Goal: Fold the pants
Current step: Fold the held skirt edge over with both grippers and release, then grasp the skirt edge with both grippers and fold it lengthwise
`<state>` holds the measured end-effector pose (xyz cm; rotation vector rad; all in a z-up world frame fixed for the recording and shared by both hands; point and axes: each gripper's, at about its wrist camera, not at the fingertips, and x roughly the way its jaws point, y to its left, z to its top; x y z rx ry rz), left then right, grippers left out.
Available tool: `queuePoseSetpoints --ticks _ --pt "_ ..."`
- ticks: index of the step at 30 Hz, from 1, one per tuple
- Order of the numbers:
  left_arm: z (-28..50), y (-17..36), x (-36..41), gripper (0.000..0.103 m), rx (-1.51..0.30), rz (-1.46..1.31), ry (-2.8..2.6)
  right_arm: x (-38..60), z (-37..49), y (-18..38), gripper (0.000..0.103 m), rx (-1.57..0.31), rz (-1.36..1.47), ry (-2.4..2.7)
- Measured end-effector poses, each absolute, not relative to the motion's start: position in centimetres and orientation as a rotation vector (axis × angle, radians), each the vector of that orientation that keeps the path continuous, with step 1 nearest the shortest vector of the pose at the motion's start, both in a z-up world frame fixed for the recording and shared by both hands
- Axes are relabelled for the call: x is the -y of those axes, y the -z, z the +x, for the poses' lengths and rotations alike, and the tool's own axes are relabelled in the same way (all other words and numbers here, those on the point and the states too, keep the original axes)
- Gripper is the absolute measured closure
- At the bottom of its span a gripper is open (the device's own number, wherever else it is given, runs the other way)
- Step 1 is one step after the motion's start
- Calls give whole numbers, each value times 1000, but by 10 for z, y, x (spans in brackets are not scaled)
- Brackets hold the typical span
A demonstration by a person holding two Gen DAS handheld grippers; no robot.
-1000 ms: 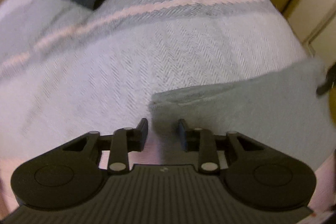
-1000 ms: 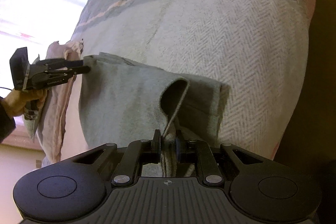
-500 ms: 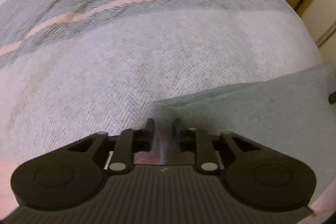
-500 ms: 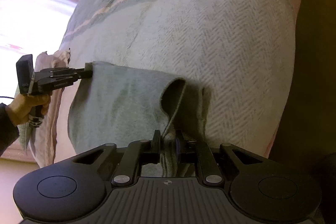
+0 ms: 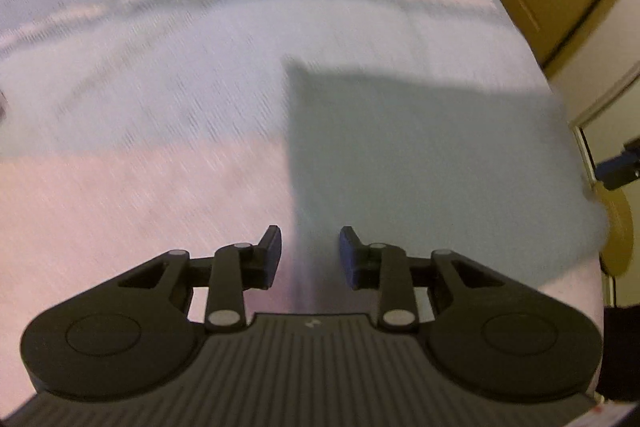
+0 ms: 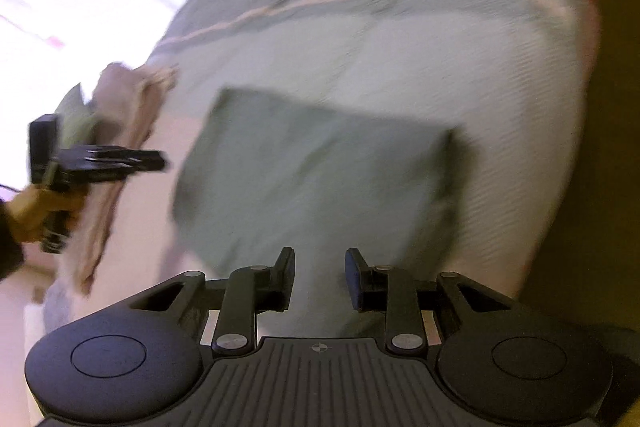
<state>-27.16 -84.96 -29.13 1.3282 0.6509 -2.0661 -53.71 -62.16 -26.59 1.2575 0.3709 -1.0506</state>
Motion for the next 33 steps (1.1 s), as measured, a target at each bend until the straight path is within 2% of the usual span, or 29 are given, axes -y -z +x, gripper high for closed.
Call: queuePoseSetpoints --ticks 2,5,7,9,12,14,15,17,19,21,23,29,33 --pt "-269 314 843 78 -680 1323 2044 620 -524 284 78 -392 1258 1047" --pt "-261 342 842 75 -715 1276 2027 609 -529 310 79 -383 1288 1099" --pt "-253 345 842 73 -736 1232 2033 598 -537 310 79 -374 1284 1138" --pt "-248 335 833 74 -681 1222 2035 584 -535 294 78 -446 1228 1201" --pt "-244 308 802 78 -458 1253 2070 560 -501 263 64 -621 981 1216" --pt "-250 296 776 78 -259 1289 2120 547 -463 254 45 -751 764 1198" --pt "-255 293 759 78 -121 1313 2152 540 -441 254 43 -817 639 1175" --pt "-265 296 734 69 85 1365 2212 533 -403 268 43 -929 432 1132" --pt "-274 309 712 67 302 1420 2254 527 -375 294 43 -1055 239 1099" --pt "-280 326 699 64 446 1456 2266 524 -354 329 43 -1204 75 1074" --pt "-283 347 688 55 606 1485 2265 514 -344 356 43 -1298 -104 1060" --pt "-280 385 674 51 983 1443 2198 502 -352 385 44 -1363 -293 1110" --pt "-281 391 675 50 1112 1452 2151 498 -354 382 53 -1357 -324 1079"
